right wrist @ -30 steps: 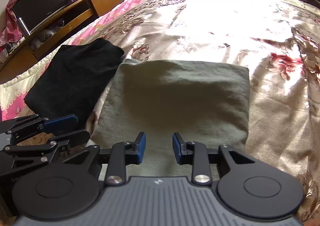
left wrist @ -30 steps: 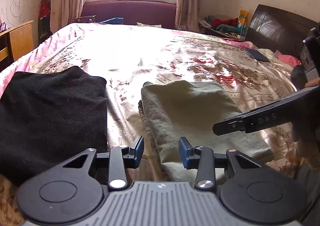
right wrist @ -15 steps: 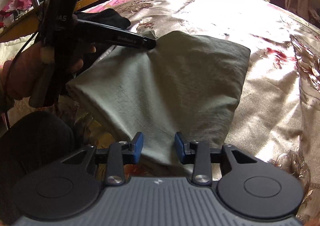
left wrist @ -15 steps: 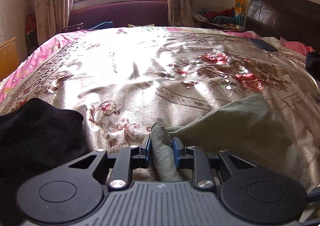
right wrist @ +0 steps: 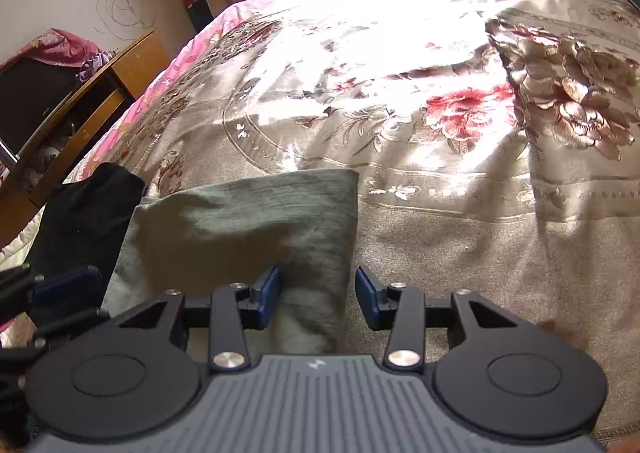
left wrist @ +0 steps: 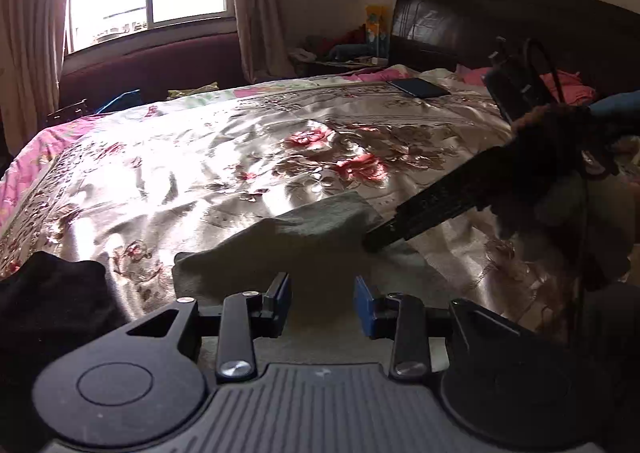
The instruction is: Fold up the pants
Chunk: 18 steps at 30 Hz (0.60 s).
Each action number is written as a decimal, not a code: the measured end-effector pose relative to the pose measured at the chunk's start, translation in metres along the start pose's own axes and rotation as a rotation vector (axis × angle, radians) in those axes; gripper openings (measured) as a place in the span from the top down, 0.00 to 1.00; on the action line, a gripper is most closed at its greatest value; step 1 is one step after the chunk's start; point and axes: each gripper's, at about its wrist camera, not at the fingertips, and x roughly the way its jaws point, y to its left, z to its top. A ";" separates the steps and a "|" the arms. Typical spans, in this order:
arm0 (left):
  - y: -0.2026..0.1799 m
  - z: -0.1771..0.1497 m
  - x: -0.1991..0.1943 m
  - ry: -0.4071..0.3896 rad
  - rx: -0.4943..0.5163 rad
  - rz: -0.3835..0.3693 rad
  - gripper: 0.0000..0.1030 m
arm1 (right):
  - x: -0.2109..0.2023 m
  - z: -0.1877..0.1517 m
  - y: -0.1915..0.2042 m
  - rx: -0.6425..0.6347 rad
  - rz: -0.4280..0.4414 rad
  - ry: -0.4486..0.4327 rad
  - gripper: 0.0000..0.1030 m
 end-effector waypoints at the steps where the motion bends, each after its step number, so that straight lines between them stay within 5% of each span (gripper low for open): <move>1: -0.007 -0.002 0.010 0.011 0.044 -0.005 0.52 | 0.006 0.004 -0.005 0.024 0.021 0.008 0.57; 5: 0.008 -0.007 0.043 0.060 0.033 0.040 0.52 | 0.027 0.016 -0.017 0.109 0.089 0.010 0.59; 8: 0.040 -0.014 0.058 0.096 -0.090 0.055 0.52 | 0.035 0.025 -0.022 0.130 0.043 -0.010 0.89; 9: 0.049 -0.016 0.057 0.086 -0.141 0.027 0.52 | 0.039 0.027 -0.027 0.154 0.041 -0.009 0.91; 14: 0.053 -0.015 0.055 0.077 -0.115 0.061 0.52 | 0.047 0.038 -0.031 0.196 0.052 -0.024 0.92; 18: 0.044 -0.013 0.041 0.081 -0.075 0.096 0.52 | 0.027 0.036 -0.018 0.146 0.019 -0.043 0.83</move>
